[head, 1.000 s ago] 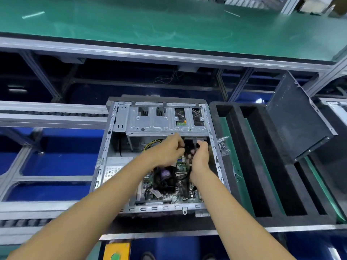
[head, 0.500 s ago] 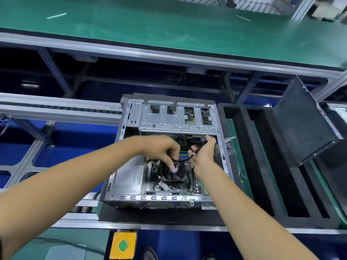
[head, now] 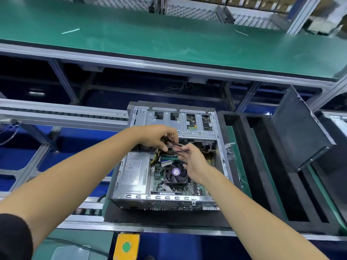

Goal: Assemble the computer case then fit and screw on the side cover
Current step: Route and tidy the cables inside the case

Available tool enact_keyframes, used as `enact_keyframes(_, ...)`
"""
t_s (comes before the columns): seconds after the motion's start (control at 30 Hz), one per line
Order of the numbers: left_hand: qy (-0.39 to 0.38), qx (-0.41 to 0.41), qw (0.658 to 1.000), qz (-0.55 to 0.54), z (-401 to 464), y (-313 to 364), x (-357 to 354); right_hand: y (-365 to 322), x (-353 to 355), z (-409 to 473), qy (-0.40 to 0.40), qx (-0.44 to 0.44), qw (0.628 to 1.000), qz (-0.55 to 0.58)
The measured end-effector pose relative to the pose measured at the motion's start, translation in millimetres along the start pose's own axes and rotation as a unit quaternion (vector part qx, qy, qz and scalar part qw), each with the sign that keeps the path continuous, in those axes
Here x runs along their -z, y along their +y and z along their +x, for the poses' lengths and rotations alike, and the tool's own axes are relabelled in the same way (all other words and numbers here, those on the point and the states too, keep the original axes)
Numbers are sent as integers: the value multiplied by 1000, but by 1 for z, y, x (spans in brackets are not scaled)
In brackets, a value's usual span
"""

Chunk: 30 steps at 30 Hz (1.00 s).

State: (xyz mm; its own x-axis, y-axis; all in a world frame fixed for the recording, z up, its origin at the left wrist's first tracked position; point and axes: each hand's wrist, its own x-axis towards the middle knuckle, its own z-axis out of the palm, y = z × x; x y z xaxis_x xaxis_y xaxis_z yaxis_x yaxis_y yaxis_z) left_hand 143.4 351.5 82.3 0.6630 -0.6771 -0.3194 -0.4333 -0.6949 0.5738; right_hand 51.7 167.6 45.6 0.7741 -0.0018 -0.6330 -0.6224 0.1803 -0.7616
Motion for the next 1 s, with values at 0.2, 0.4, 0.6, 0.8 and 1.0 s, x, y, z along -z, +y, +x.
enact_keyframes(0.2,147,30,988,-38,-13,-16,6,-18,-10,-9,36,13,974,221)
enact_keyframes(0.4,155,29,986,-49,-34,-24,-3,-14,-12,-8,18,14,968,249)
enact_keyframes(0.6,164,92,968,-169,-44,-26,-10,-1,2,8,77,50,996,20)
enact_keyframes(0.8,191,97,943,-254,-45,-21,-15,17,25,22,14,148,950,-275)
enact_keyframes(1.0,141,114,898,-402,-40,-9,-5,22,36,36,-26,111,904,-411)
